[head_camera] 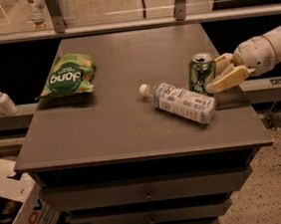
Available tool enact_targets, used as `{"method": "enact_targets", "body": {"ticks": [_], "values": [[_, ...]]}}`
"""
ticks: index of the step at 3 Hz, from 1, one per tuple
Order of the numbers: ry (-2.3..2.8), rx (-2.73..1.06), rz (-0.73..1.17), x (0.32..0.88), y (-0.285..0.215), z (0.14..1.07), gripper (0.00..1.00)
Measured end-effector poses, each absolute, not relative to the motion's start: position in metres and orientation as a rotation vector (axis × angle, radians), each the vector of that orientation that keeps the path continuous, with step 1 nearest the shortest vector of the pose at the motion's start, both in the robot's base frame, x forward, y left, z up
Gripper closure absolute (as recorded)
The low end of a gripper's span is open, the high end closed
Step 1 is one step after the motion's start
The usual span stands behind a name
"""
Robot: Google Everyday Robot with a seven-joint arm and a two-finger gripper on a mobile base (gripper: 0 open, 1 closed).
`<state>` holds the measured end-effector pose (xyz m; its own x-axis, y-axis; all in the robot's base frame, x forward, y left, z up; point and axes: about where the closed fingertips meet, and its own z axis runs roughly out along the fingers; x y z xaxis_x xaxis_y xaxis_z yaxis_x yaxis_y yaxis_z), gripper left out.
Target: Move green can near blue plastic bottle
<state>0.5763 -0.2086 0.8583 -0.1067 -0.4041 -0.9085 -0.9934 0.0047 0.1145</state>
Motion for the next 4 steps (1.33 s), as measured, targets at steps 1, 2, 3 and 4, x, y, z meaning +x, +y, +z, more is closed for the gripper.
{"method": "enact_targets", "body": {"ticks": [1, 2, 3, 4], "values": [[1.554, -1.529, 1.092, 0.5689, -0.1969, 0.8554, 0.83], [1.519, -1.573, 1.068, 0.5666, -0.1951, 0.8569, 0.59], [1.493, -1.599, 1.034, 0.5686, -0.1964, 0.8601, 0.36], [1.483, -1.612, 1.009, 0.5703, -0.1989, 0.8621, 0.12]]}}
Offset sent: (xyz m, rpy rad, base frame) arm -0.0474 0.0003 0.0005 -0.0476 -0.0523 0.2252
